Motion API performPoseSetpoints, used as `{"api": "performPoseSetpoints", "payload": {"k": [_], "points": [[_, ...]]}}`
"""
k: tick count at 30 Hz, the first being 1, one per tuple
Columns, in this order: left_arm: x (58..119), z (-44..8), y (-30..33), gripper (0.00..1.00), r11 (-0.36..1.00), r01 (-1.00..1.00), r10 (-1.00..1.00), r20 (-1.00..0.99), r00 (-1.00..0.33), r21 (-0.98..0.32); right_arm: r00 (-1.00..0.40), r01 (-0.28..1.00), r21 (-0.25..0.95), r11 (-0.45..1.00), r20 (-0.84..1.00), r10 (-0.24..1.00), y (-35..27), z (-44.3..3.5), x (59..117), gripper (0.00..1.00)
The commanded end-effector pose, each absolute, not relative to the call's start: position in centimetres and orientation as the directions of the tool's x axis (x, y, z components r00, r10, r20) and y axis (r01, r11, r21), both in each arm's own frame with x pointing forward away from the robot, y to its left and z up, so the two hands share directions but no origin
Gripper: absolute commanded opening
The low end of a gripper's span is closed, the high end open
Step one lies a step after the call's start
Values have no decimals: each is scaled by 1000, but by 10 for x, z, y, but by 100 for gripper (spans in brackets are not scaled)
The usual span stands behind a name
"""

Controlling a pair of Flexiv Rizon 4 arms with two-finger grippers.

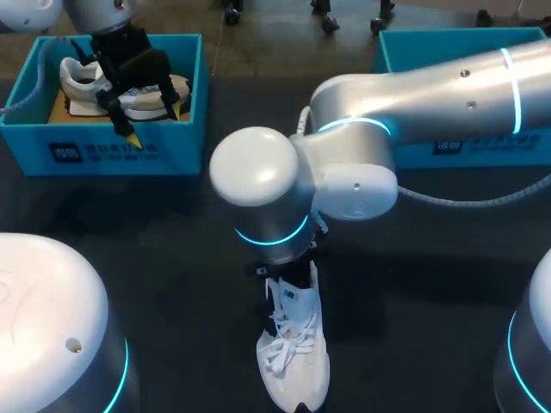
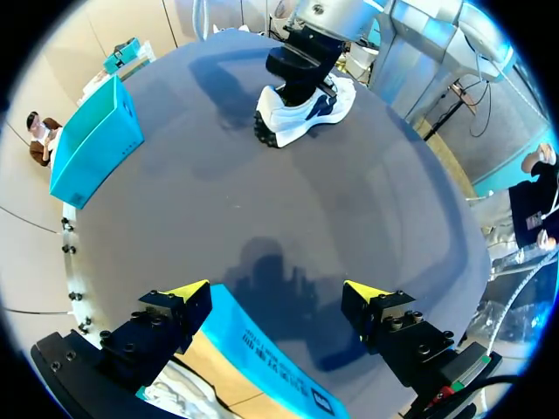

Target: Take the shoe out of the shoebox, open the shoe tongue, remove and reinsert the insole, then place the shoe into the shoebox

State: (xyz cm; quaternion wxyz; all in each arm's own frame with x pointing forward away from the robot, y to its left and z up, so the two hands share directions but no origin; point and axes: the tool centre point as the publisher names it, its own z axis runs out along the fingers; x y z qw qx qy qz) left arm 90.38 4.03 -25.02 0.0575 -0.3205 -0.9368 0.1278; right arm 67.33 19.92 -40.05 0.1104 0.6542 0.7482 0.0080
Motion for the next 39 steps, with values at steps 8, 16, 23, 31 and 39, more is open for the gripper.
{"api": "performPoseSetpoints", "payload": {"k": [8,16,23,31,39], "points": [[904,-250,41,100,762,587,616,27,-787,-274,168,976,149,-161,-39,985,203,-410,656,0],[904,-250,41,100,762,587,616,27,-787,-274,200,959,223,-174,-100,975,206,-376,635,0],[904,-250,41,100,762,587,616,27,-787,-274,208,927,348,-139,-170,963,207,-353,656,0],[904,-250,41,100,762,587,616,27,-787,-274,243,889,432,-150,-168,955,199,-349,674,0],[904,-250,41,100,762,587,616,27,-787,-274,235,866,482,-133,-157,959,198,-345,688,0]]}}
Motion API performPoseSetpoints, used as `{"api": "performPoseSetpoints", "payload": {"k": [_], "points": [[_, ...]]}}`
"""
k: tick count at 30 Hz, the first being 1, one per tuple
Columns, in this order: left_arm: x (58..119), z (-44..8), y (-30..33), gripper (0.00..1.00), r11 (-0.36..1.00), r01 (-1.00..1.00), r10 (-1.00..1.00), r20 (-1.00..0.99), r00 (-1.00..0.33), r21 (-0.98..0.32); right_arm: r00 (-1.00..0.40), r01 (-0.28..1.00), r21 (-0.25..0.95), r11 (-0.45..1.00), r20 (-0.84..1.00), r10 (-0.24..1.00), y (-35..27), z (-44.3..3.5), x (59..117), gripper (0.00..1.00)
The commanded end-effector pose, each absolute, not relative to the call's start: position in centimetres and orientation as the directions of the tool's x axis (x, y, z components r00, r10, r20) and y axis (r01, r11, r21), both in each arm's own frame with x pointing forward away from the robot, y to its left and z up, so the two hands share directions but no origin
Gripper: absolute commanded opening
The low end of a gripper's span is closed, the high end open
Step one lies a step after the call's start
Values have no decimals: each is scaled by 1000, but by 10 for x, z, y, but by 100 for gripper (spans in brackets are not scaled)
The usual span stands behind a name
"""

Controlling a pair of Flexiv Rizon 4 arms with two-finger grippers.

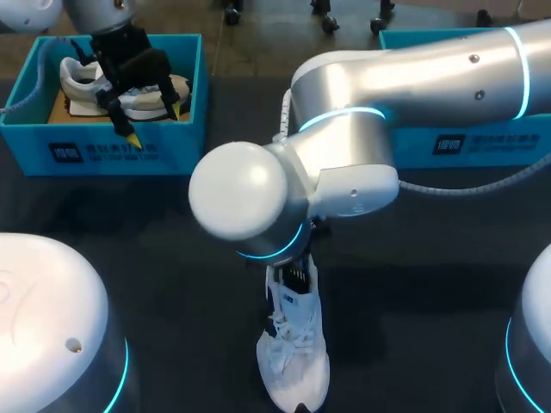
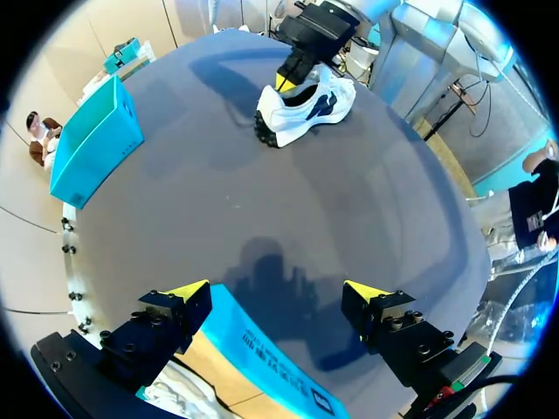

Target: Take the shoe out of the shoebox, open the shoe tongue, remove and reinsert the insole, then place the shoe into the shoebox

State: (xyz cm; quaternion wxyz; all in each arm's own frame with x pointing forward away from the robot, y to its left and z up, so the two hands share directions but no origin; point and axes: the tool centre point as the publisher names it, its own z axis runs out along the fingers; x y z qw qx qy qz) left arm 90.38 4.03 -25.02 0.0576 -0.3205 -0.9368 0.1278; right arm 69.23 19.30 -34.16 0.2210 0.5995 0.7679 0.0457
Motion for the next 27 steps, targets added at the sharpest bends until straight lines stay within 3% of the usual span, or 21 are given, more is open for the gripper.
{"api": "performPoseSetpoints", "payload": {"k": [1,27], "points": [[904,-250,41,100,762,587,616,27,-787,-274,230,866,482,-131,-151,961,197,-346,691,0],[904,-250,41,100,762,587,616,27,-787,-274,198,923,349,-161,-72,978,185,-404,715,0]]}}
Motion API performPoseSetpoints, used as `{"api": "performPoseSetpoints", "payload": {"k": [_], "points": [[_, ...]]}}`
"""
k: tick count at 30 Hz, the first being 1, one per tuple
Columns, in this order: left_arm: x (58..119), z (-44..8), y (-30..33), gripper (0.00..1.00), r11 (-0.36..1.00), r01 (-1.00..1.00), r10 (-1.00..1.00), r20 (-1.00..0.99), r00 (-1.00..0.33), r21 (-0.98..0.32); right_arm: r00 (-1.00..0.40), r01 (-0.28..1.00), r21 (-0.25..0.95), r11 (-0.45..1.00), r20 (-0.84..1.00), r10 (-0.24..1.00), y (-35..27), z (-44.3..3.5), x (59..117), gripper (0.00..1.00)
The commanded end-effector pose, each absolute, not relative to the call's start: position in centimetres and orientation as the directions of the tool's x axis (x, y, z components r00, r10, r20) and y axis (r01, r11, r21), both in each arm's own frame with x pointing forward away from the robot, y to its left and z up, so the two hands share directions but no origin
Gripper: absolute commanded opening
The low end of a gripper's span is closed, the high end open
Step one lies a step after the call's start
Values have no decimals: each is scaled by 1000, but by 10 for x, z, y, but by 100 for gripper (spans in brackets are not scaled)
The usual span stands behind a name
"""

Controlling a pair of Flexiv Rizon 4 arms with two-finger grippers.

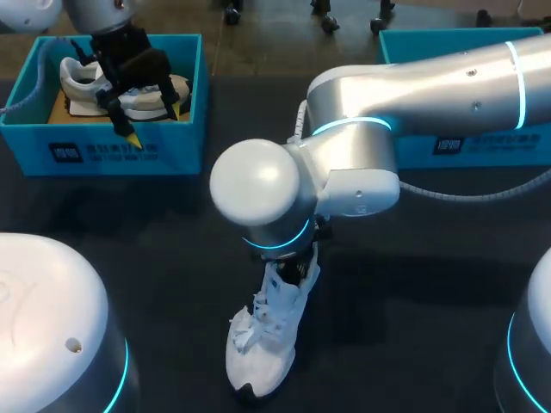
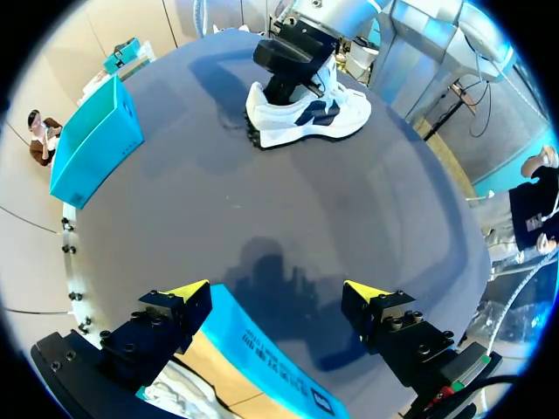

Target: Take the shoe out of the shoebox, open the shoe tongue, remove and reinsert the insole, then place the shoe into the shoebox

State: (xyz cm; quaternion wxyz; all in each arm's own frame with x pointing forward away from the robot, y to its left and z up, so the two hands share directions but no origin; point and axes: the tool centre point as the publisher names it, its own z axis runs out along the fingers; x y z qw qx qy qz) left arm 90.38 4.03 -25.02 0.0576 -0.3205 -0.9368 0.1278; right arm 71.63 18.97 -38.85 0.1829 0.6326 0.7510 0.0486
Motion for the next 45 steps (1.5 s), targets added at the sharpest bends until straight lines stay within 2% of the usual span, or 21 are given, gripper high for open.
{"api": "performPoseSetpoints", "payload": {"k": [1,20,29,45], "points": [[904,-250,41,100,762,587,616,27,-787,-274,201,926,338,-169,-62,978,185,-407,713,0],[904,-250,41,100,762,587,616,27,-787,-274,252,948,193,-254,35,967,212,-395,668,0],[904,-250,41,100,762,587,616,27,-787,-274,298,929,230,-290,0,955,214,-367,670,0],[904,-250,41,100,762,587,616,27,-787,-274,621,761,241,-603,1,784,211,-366,686,0]]}}
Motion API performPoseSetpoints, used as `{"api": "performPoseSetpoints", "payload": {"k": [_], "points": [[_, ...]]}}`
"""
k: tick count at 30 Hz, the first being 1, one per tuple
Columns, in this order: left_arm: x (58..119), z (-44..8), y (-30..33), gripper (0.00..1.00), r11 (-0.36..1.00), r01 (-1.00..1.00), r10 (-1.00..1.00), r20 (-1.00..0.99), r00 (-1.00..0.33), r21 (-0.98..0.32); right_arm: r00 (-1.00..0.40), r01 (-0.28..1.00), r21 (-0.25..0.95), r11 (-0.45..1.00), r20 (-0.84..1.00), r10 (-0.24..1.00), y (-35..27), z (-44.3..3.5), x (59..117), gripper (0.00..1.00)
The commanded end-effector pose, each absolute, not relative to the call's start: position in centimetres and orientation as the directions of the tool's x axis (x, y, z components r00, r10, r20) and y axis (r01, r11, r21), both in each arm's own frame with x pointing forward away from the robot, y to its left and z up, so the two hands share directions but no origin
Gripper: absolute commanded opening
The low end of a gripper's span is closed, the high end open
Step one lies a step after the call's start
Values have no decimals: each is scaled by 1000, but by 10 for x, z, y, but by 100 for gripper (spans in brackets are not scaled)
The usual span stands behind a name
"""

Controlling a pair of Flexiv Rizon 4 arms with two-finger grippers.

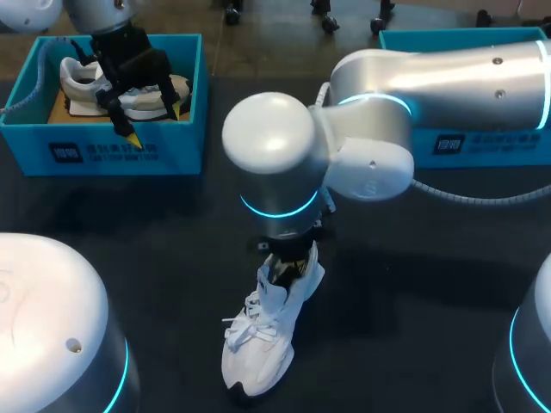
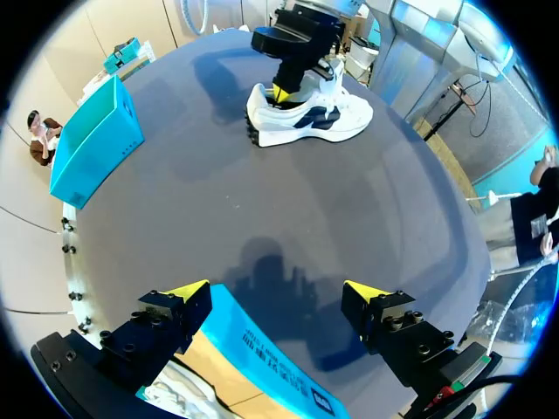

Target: Take the shoe out of the shoebox, open the shoe tongue, remove and reinsert the insole, then place the shoe into the shoebox

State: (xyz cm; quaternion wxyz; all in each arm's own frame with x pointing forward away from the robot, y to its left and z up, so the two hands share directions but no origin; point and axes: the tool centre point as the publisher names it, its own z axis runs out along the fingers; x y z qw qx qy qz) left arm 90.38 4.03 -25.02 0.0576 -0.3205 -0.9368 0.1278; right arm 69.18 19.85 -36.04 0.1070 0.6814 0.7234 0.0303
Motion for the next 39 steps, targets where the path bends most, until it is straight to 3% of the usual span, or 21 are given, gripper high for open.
{"api": "performPoseSetpoints", "payload": {"k": [1,6,17,24,39], "points": [[904,-250,41,100,762,587,616,27,-787,-274,633,751,239,-616,4,774,211,-369,685,0],[904,-250,41,100,762,587,616,27,-787,-274,661,725,203,-659,64,747,209,-381,685,0],[904,-250,41,100,762,587,616,27,-787,-274,520,839,54,-542,215,826,194,-415,685,0],[904,-250,41,100,762,587,616,27,-787,-274,487,871,-36,-490,203,850,205,-429,685,0],[904,-250,41,100,762,587,616,27,-787,-274,420,907,-91,-411,147,895,232,-417,659,0]]}}
